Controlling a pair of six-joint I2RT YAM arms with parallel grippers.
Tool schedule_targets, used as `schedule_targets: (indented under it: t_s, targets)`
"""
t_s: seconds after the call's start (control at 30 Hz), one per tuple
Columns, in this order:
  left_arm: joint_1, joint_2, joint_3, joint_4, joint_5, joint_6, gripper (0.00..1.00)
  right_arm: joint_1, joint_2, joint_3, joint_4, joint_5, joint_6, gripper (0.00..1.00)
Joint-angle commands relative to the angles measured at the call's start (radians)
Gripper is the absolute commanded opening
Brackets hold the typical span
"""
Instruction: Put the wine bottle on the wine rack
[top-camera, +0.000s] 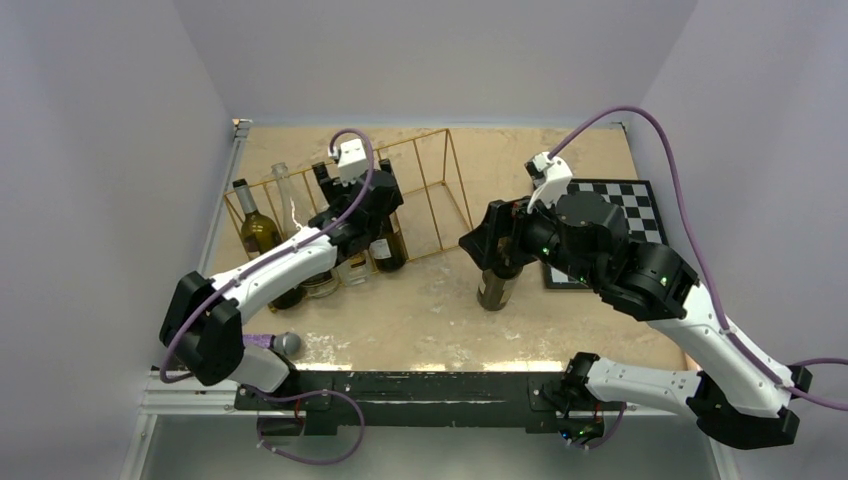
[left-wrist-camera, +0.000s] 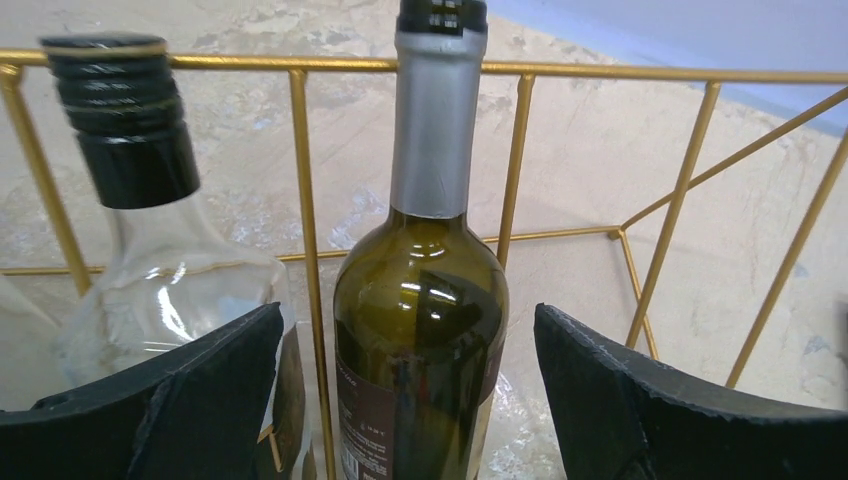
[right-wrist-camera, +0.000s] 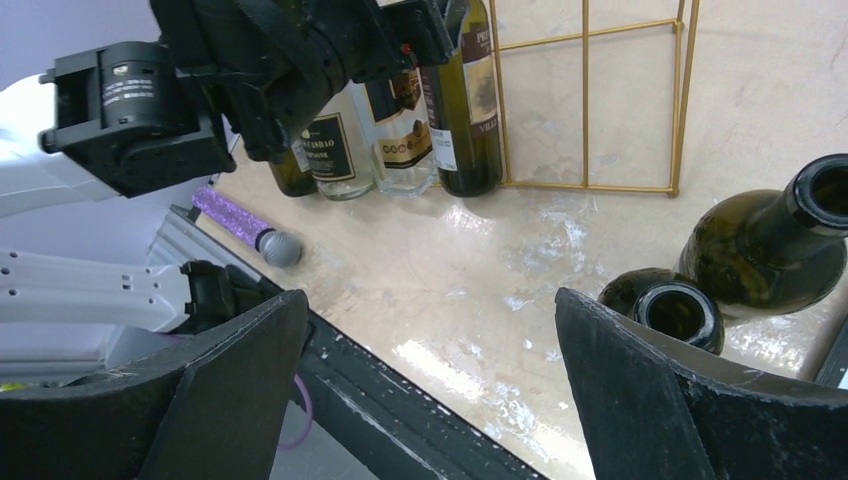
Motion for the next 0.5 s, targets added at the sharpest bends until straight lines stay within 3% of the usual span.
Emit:
schedule_targets:
  t_s: [0.0,0.2,0.37,0.47]
  targets:
    - [0.003,-0.092,0.054,-0.054,-0.026,-0.019,0.99,-0.006,-0.011,0.074,-0.020,0.012,-0.054,0.99]
    - [0.020,-0.191,0.090,-0.070,0.125,0.071,0.99,-0.006,-0.022,0.094,-0.090,0.052,-0.088,0.98]
    - [0.046,-0.304,0.118,-0.051,0.529,0.302,0.99,-0.009,-0.028,0.080,-0.177,0.133,-0.096,0.86]
    - [0.046,-0.350,0.156,-0.086,0.702,0.380,0.99,-0.009,-0.033,0.043,-0.201,0.186,-0.090,0.83]
